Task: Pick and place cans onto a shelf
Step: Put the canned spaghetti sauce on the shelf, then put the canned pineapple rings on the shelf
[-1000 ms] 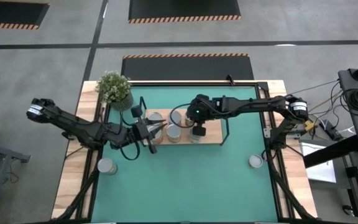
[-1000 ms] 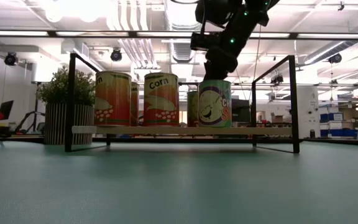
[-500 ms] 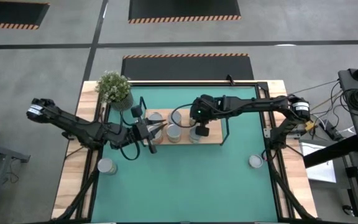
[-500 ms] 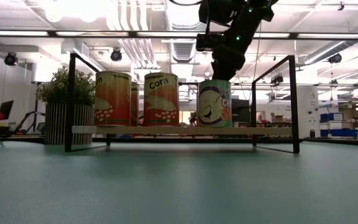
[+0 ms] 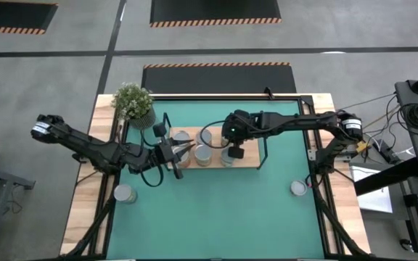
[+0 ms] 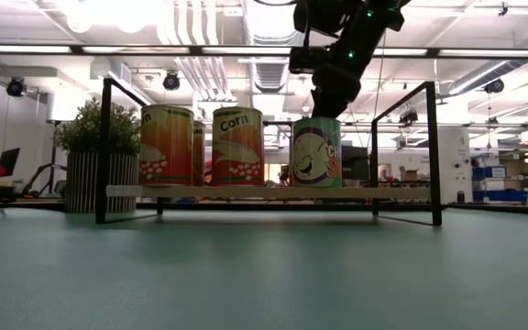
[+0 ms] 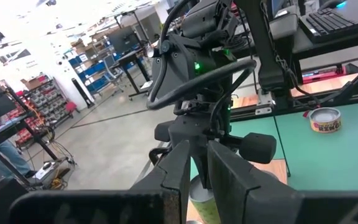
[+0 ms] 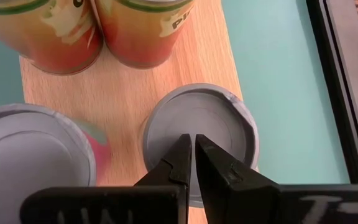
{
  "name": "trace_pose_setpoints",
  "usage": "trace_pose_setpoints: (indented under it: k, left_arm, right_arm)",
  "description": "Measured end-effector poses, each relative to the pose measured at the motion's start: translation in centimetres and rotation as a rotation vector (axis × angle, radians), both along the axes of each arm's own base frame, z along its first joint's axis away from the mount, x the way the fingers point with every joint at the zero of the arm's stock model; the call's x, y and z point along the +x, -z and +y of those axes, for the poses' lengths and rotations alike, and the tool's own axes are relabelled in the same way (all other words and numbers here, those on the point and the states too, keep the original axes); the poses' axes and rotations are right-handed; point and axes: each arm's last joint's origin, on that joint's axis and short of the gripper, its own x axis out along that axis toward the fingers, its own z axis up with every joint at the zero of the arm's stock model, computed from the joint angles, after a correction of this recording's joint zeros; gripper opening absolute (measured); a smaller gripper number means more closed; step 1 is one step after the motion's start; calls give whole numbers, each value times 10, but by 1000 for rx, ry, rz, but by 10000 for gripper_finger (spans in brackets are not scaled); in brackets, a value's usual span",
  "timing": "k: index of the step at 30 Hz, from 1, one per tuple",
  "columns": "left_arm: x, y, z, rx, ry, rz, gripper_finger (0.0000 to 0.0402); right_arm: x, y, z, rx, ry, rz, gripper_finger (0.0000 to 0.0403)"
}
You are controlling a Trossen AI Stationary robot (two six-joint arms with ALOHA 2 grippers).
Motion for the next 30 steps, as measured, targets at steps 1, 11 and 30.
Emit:
trace_pose_setpoints:
  k: [1, 11, 30]
  left_arm:
    - [0, 0, 0, 0, 0, 0, 39]
    - [0, 0, 0, 0, 0, 0, 39]
    - [0, 2, 0, -14, -1, 11, 39]
  right_arm:
    - [0, 0, 0, -1, 0, -3, 13]
    - [-2, -8, 1, -7, -3, -41, 13]
    - [-90, -83, 141, -31, -149, -419, 13]
